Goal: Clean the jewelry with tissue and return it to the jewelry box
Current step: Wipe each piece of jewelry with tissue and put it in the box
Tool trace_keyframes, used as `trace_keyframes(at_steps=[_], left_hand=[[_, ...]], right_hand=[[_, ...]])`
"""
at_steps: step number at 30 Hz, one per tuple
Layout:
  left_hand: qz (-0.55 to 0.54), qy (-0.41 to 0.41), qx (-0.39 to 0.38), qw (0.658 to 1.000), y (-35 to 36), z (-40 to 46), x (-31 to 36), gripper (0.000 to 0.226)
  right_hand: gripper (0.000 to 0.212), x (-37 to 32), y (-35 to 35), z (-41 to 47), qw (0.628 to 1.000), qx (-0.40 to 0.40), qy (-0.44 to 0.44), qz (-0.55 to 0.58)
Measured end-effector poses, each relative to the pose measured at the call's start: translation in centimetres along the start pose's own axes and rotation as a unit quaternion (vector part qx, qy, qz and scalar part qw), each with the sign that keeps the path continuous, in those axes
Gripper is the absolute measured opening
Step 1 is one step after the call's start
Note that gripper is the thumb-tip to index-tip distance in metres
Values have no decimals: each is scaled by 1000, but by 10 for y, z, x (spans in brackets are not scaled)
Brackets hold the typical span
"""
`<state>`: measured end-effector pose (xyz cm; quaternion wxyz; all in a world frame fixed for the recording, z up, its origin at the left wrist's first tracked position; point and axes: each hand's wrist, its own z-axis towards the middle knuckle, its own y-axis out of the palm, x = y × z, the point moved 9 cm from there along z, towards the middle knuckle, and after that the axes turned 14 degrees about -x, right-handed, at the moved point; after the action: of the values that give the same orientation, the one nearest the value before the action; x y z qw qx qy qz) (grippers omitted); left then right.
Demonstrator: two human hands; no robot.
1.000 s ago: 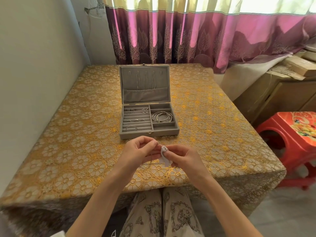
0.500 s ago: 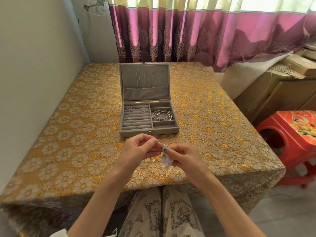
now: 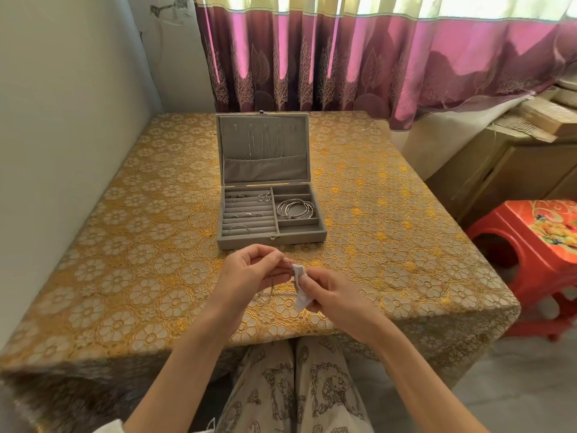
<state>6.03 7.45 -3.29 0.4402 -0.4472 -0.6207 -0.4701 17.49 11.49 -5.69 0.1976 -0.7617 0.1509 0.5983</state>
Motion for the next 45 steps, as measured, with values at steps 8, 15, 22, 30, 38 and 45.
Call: trace_keyframes(at_steps=[8,15,22,30,38,45], left_hand=[[-34,6,-7,999,2,0,-1,15],[-84,1,23,996,-3,-1,-5,15],[-77,19,63,995,-21,1,3,16],[-173,37,136,975,-64,-7,1,19],[400,25,122,908,-43,-7,15,29],[296,3,-85,951,16,1,-9,21]], right_hand=[[28,-2,-7,-2,998,37,-38,23],[18,8,-11,-5,1000,19,-18,0],[17,1,-17,-8,997,5,-27,-76],[22,6,-32,-15,997,33,-33,-67],[20,-7,-23,-3,997,19,-21,-70],[20,-24,-17,6,993,40,-55,-100]])
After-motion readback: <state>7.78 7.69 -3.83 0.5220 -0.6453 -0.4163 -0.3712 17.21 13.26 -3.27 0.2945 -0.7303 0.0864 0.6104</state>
